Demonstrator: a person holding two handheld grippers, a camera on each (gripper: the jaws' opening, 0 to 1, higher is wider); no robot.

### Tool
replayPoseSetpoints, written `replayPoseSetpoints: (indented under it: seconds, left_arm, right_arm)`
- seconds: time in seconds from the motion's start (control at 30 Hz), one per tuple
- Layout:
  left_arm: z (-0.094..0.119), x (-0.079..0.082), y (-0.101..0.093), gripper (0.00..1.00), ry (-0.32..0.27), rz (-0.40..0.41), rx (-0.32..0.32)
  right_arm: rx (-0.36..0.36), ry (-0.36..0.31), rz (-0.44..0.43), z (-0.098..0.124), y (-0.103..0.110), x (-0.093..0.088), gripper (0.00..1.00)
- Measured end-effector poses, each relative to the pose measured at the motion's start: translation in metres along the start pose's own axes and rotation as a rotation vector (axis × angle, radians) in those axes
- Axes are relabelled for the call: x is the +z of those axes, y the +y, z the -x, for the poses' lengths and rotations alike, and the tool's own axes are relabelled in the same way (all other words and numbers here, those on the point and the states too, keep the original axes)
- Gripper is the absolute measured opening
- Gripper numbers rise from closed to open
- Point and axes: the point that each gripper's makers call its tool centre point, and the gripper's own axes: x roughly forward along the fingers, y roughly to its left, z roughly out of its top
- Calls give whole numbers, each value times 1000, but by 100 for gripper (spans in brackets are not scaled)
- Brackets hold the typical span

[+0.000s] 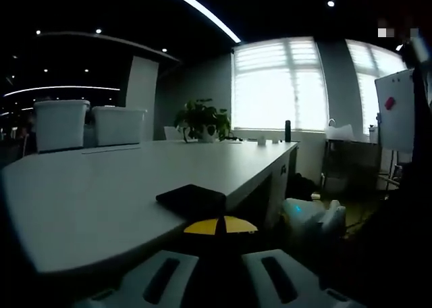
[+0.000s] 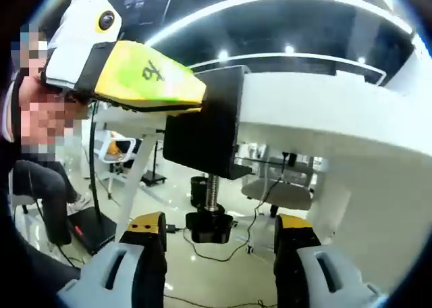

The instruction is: Clamp the fixed fixture on the desktop, loosen the retaining clip, secure it to the edge of the desk, and tighten the retaining clip.

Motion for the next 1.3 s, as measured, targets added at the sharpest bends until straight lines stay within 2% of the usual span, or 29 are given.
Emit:
replayPoseSetpoints:
  seconds: [0.03, 0.13, 0.23, 0.37, 0.47, 0.83, 0.9, 0.97, 1.0, 1.17, 1.23, 1.3]
  left_arm:
    - [1, 0, 2, 1, -2, 1, -2]
    - [3, -1, 4, 1, -2, 4, -11]
    - [4, -1, 5, 1, 2, 16, -12]
    - [4, 0, 3, 1, -4, 22, -13]
    - [2, 0, 2, 1, -8, 29, -27]
    - [2, -1, 0, 1, -12, 28, -50]
    - [2, -1, 0, 1, -11, 26, -53]
    - [3, -1, -1, 1, -11, 8, -52]
    - [3, -1, -1, 1, -11, 2, -51]
    - [3, -3, -3, 1, -13, -27, -39]
    - [3, -2, -3, 1, -19, -24, -34]
    - [2, -2, -1, 1, -15, -14, -35]
  right_arm:
    - [-7, 9, 3, 1, 4, -1, 56]
    - [-136, 39, 4, 3, 3, -6, 58]
    - [-208, 63, -94, 7, 1, -14, 58]
    - [-210, 70, -50, 10, 9, -16, 59]
    - [-224, 70, -48, 10, 5, -12, 60]
    - [-259, 72, -80, -16, -8, -9, 59]
    - [-263, 70, -89, -17, -7, -9, 51]
    - [-268, 55, -80, -15, -8, -7, 29]
    - [-299, 65, -57, -13, -15, -9, 27]
    - [-268, 67, -62, -15, -13, -9, 26]
    - [-232, 65, -52, -17, -12, -10, 26]
    - [-149, 41, -32, -18, -8, -8, 26]
